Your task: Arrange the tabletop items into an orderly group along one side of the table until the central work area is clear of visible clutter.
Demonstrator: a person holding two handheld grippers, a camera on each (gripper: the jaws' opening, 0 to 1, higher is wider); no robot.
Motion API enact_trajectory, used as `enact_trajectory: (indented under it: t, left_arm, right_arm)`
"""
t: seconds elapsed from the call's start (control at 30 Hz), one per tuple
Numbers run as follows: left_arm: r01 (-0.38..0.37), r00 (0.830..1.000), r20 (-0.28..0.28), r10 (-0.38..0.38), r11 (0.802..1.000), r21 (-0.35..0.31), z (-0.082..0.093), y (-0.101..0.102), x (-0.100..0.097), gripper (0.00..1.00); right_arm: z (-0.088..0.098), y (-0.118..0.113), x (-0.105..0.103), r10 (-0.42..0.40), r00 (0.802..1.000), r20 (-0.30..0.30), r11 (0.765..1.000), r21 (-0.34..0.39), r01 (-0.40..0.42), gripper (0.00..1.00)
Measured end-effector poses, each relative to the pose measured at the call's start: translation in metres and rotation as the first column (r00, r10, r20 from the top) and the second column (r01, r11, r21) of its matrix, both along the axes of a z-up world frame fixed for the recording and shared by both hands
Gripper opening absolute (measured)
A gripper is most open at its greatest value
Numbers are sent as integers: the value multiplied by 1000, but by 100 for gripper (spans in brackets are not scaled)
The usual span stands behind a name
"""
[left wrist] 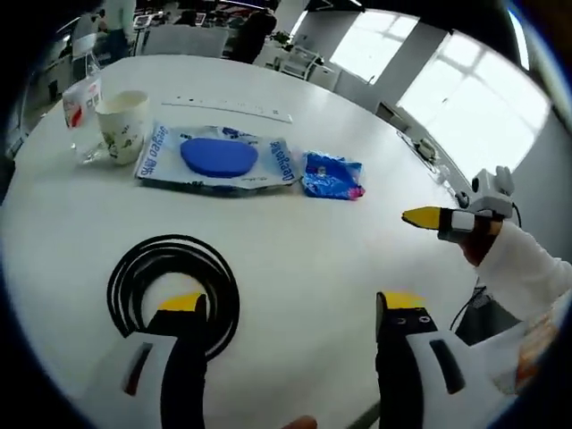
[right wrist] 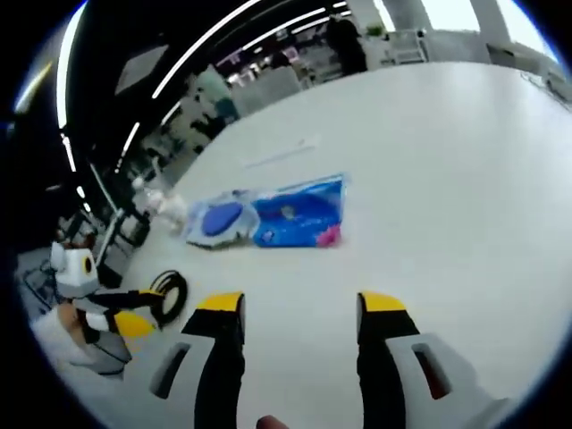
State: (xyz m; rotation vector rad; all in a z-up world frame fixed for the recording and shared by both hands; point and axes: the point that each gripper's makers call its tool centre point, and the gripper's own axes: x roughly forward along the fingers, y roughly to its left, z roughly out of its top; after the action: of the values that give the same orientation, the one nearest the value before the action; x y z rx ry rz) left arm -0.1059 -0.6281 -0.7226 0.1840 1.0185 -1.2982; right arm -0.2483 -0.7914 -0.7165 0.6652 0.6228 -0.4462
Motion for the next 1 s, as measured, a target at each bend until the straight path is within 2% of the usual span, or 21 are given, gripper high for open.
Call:
enact_trajectory:
  t: [0.2,0.37,0.73,0.83,0.87,0.93,1.0]
  left_arm:
    - [-10,1000,20,9,1000,7,-1,11,5,79]
    - [-23,1000,15,23,1000,14,-3,20,8,79]
    - [-7,1000,24,7,999,34,-7,27,10,78]
    - [33,997,63,-37,998,61,-12,26,12,76]
    - [37,992,116,-45,997,70,-14,25,19,74]
    - [75,980,177,-94,991,110,-22,26,24,71]
    - [127,967,204,-153,983,136,-28,24,20,69]
  right_arm:
    - [0,14,-17,-10,1000,0,1000,13,10,50]
    - [-2,19,-27,-27,1000,-4,999,22,27,49]
    - [1,19,-32,-68,997,21,997,31,68,47]
    - [1,21,-32,-66,998,26,997,35,65,46]
    - [2,22,-32,-66,997,28,997,37,65,46]
    - [1,23,-34,-68,997,30,997,40,67,45]
    - [1,23,-37,-77,996,34,996,49,75,45]
